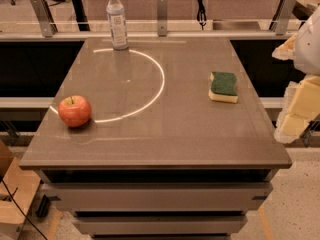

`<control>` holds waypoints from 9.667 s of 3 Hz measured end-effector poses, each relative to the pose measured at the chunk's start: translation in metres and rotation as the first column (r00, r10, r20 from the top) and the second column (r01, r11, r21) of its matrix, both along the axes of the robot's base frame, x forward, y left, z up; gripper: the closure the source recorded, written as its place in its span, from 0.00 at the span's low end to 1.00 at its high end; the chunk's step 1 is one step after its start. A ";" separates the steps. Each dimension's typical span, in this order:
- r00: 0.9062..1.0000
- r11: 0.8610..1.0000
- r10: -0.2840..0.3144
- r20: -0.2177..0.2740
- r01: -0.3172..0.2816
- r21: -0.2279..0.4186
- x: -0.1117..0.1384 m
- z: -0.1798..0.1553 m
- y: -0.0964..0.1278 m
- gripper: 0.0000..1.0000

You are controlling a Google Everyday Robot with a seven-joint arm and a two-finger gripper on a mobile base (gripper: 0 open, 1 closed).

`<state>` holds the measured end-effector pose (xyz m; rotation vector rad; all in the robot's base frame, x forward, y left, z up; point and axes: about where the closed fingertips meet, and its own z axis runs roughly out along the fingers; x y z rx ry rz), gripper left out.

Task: Move sponge near blue plastic bottle

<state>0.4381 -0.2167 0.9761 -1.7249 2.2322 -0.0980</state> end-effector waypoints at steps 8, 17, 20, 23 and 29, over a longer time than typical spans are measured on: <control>0.982 0.929 0.017 0.187 -0.085 0.361 0.078 -0.022 0.030 0.00; 0.952 0.739 -0.283 0.116 0.139 0.659 0.237 -0.148 0.009 0.17; 0.952 0.726 -0.216 0.216 0.009 0.687 0.249 -0.100 0.047 0.87; 0.937 0.631 -0.299 0.184 0.050 0.774 0.280 -0.109 0.090 1.00; 0.895 0.566 -0.392 0.213 0.052 0.823 0.418 -0.111 0.292 0.12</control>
Offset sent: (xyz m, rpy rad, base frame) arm 0.0033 0.0081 0.0036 0.0216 -0.0326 0.0635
